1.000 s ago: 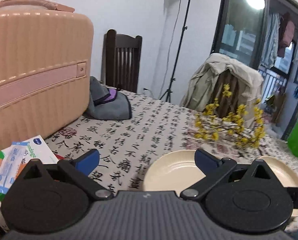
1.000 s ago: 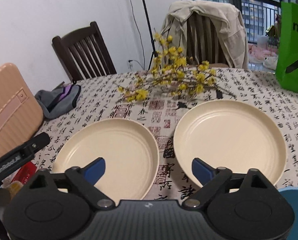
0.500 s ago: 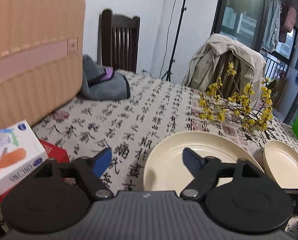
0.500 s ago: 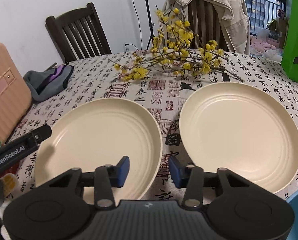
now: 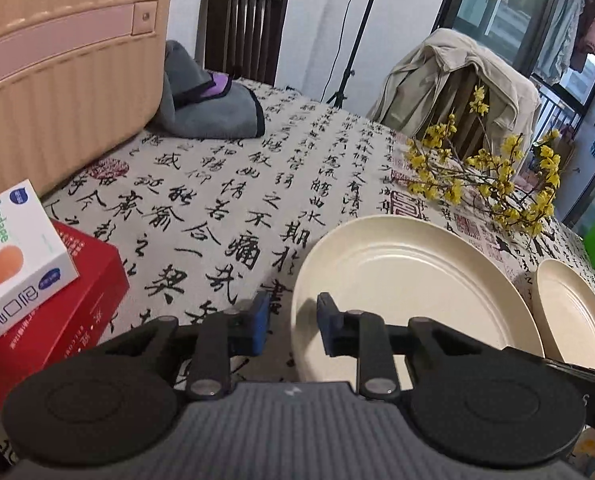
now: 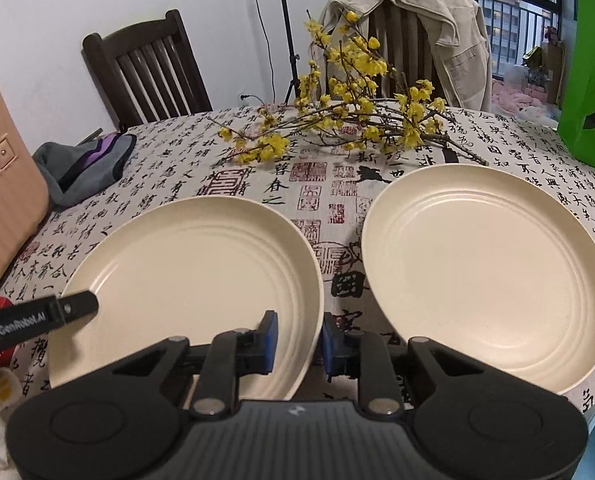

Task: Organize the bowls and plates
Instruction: 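Hold the cream plate rim closed in both tools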

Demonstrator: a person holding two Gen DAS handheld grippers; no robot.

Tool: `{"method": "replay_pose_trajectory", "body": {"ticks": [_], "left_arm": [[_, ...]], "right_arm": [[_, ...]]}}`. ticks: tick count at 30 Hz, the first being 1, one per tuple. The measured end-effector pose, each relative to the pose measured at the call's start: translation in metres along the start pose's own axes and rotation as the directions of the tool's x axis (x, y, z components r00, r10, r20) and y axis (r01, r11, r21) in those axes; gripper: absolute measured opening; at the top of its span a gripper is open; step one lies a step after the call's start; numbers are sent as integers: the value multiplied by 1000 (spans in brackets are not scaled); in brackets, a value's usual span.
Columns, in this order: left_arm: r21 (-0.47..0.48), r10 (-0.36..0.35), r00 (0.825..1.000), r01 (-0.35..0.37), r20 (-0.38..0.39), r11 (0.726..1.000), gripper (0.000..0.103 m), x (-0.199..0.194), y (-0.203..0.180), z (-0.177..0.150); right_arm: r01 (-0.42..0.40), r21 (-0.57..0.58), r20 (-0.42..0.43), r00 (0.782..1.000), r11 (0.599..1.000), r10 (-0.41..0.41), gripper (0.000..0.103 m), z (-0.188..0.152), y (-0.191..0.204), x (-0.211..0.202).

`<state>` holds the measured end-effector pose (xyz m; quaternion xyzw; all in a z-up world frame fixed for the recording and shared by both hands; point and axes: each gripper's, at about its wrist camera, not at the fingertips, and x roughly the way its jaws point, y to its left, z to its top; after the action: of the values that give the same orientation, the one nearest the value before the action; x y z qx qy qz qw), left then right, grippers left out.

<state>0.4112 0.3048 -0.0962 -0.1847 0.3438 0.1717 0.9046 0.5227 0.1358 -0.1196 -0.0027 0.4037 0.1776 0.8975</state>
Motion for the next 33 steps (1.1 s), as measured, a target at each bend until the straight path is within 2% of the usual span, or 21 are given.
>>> {"method": "replay_pose_trajectory", "body": {"ticks": [2,10,19,24,33], "left_arm": [[12,-15,1000,15,-4,1000,14,0,-3,-1],[46,6,1000,-6,12,999,15,-1,-8,-3],[65,18,1000,-19,21,998,16,-1,-10,-4],[80,23,999,-26,33,996,16,0,-12,-4],[126,44,996,-54,81,991,15,-9,-20,-6]], "right_arm": [[8,-4,14,1000,1000,-8,22,-2,2,-1],[39,26,73,996,999,-41,22,-12,6,-1],[9,32,46,999,999,-10,22,-8,0,1],[25,4,59,998,1000,-25,22,-9,5,1],[8,23,79,997,1000,-10,16,-10,-2,-3]]}}
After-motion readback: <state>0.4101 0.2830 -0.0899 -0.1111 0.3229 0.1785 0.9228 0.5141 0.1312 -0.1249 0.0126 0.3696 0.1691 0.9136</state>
